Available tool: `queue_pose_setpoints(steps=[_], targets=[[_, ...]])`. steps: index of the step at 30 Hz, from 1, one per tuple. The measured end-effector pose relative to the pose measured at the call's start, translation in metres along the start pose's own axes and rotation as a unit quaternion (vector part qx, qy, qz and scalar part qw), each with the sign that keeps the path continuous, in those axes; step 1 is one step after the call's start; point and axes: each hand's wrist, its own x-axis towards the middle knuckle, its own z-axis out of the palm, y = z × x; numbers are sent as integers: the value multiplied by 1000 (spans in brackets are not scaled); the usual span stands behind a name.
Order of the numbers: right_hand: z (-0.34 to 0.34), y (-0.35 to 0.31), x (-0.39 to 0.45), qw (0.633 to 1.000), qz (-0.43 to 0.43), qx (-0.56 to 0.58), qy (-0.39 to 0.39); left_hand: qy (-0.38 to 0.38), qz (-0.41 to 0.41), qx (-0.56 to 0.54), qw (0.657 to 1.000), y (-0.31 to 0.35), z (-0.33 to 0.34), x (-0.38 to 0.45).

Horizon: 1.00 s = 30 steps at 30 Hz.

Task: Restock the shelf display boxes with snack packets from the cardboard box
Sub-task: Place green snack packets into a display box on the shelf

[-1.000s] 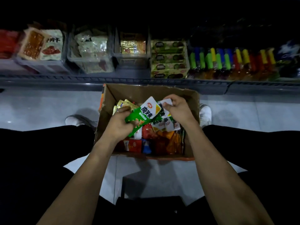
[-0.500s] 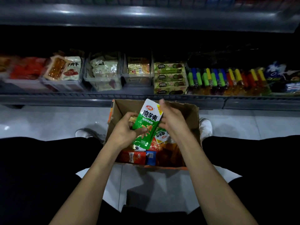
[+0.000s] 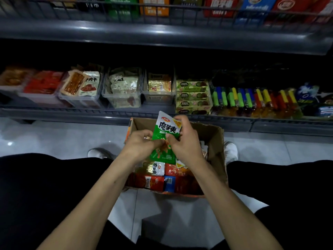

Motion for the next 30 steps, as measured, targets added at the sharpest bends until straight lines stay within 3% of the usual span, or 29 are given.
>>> queue_pose_setpoints(steps=[5,11,15,18,20,22,30], targets=[[-31,-30,24,997,10,77,14,-40,53,-11,998,42,-19,-3],[-70,-95,73,994,-64,81,39,-45,157,10,987,106,-57,11],[-85,-143,102,986,-111,103,65,50,311,34,949,151,-85,30],[-90,-178,128,980,-145,115,79,194,424,81,881,175,-108,47],[-91,-202,146,978,-158,102,89,284,429,182,838,186,-121,61],[-91,-223,165,978,-173,75,91,317,398,267,818,192,-131,71],[-70,-284,241,952,-271,-2,145,342,378,283,812,195,-138,105]])
